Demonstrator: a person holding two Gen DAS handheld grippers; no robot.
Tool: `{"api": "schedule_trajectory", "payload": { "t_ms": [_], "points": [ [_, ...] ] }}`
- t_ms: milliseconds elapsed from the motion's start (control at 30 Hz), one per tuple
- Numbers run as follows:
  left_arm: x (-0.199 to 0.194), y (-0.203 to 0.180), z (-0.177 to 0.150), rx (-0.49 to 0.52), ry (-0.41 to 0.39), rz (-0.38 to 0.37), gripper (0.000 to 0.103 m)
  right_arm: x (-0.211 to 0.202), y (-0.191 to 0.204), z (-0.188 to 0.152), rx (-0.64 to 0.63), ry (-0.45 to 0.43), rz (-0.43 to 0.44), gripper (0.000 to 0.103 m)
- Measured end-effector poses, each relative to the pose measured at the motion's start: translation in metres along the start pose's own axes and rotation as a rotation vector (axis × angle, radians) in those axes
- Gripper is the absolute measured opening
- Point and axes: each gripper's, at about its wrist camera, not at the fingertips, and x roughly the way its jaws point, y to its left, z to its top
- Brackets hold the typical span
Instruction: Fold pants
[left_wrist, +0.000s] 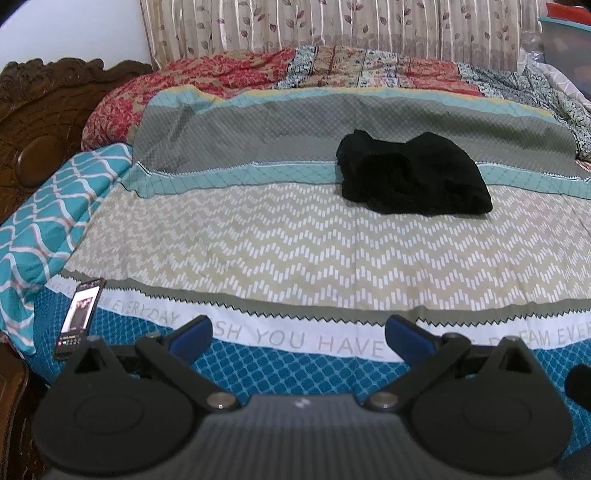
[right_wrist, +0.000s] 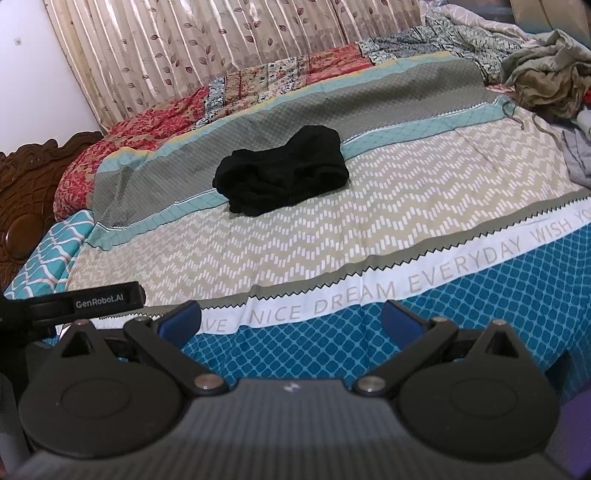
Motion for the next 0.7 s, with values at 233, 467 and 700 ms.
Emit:
{"api": "schedule_trajectory", "payload": {
  "t_ms": [233,467,700],
  "points": [
    [0.005,-0.003,-0.004,-0.001,0.036,-0.012,0.103,0.001,-0.003,0.000,0.008,0.009,0.001,0.103],
    [0.007,-0.004,-0.005,0.006,0.047,-0.013,0.103,0.002,-0.006,-0.001,0.019,0.019,0.002,0.103],
    [0.012,-0.004,-0.007,0.008,0.074,-0.028,0.103,0.005,-0.007,-0.002,0.030,0.033,0.001,0.103]
  ]
}}
